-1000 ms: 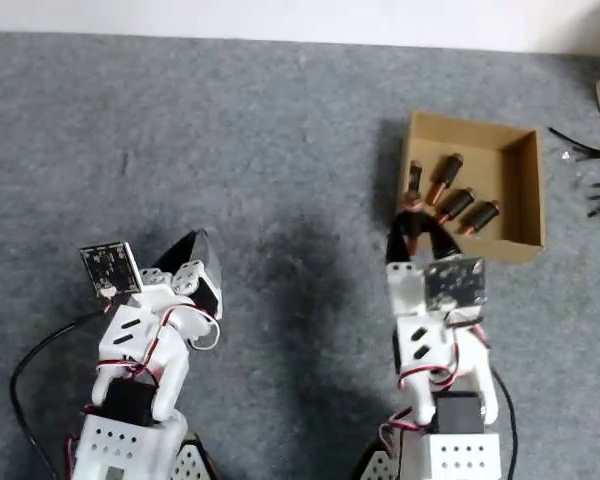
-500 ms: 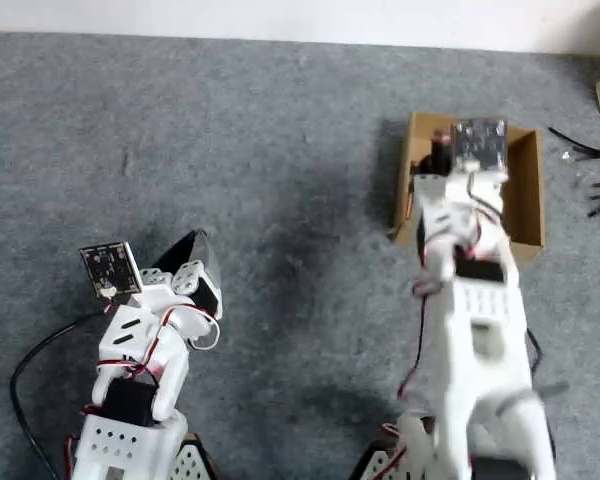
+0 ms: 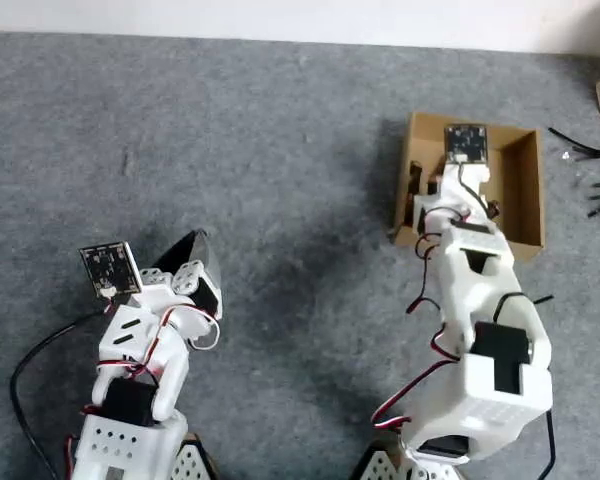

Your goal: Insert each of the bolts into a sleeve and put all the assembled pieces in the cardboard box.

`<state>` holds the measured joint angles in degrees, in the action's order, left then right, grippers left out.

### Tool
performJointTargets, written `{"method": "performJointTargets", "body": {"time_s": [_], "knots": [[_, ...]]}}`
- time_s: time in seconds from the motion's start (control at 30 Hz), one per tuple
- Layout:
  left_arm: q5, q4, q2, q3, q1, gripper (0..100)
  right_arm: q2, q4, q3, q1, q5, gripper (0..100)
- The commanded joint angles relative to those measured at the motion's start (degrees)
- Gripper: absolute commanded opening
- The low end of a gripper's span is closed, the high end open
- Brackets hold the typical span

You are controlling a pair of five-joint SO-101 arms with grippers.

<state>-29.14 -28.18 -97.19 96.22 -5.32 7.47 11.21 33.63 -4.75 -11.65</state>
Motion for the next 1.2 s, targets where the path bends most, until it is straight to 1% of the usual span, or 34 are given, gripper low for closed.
{"method": "performJointTargets", "body": {"time_s": [0.0,0.07,0.17,0.33,0.47,0.53,0.7,0.97,1.0,1.07,1.17], "knots": [[0.4,1.6,-0.1,1.4,0.5,4,-0.6,-1.4,-2.8,1.0,-0.1,14.5],[0.4,1.6,-0.1,1.4,0.5,4,-0.7,-1.3,-2.8,1.5,-0.1,16.5],[0.4,1.6,-0.1,1.4,0.5,4,-2.7,-1.2,-2.4,1.9,0.0,16.3],[0.4,1.6,-0.1,1.4,0.4,4,-13.8,-1.4,6.6,4.4,0.9,16.3],[0.4,1.6,-0.1,1.4,0.4,4,-29.9,-1.5,17.9,6.7,6.2,16.3],[0.4,1.6,0.0,1.4,0.4,4,-38.5,-1.5,24.0,8.1,7.1,16.3],[0.5,1.5,0.0,1.4,0.4,4,-59.9,-1.5,39.9,10.9,7.6,16.3],[0.6,0.9,0.0,1.4,0.0,4,-93.1,-0.9,65.7,10.5,7.4,16.3],[0.7,-0.1,0.0,1.4,0.0,4,-96.8,0.4,68.3,10.4,7.4,16.3],[0.8,-1.8,0.0,1.4,-0.6,4,-103.2,9.5,72.0,9.8,7.6,16.3],[6.1,-6.7,0.0,1.4,-1.9,4,-111.5,21.1,71.0,9.7,7.8,16.3]]}}
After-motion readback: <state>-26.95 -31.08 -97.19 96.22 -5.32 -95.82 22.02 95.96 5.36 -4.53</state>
